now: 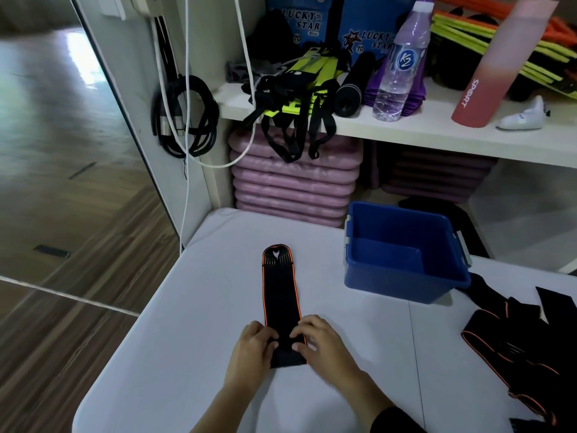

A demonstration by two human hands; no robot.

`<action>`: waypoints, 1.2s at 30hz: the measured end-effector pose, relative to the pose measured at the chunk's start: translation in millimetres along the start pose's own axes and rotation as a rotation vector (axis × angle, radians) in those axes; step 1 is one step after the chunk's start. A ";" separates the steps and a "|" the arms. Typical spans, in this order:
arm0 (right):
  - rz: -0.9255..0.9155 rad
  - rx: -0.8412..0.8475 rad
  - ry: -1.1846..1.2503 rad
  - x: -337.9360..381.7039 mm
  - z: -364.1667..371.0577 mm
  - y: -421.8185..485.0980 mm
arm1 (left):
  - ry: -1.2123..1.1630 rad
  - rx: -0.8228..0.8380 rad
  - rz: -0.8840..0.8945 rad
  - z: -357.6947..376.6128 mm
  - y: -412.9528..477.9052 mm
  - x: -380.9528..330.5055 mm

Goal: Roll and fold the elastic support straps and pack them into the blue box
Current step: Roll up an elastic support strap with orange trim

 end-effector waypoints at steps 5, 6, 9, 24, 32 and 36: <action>-0.055 0.118 -0.079 -1.8 0.9 -1.0 | 0.104 0.107 0.062 6.1 -2.5 -1.7; -0.068 0.108 -0.107 -1.1 0.5 -1.1 | 0.146 0.121 0.079 7.5 -2.0 -2.3; -0.078 0.085 -0.138 -0.1 -0.1 -1.9 | 0.224 0.141 0.104 9.5 2.1 -2.8; 0.159 0.186 0.158 -18.4 -3.5 14.6 | 0.029 0.211 -0.047 0.3 19.8 8.2; 0.220 0.068 0.130 -23.6 -2.0 19.9 | -0.086 0.216 -0.195 11.6 18.9 17.2; 0.210 0.072 0.175 -21.8 -1.8 19.4 | -0.115 0.209 -0.172 11.0 15.7 16.5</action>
Point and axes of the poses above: each hand's wrist, its own y-axis towards the middle knuckle, its own z-axis out of the palm, x = y × z, the point moved 8 cm from there along y, towards the middle knuckle, and after that the axes turned 12 degrees about x, right-handed, at the moved point
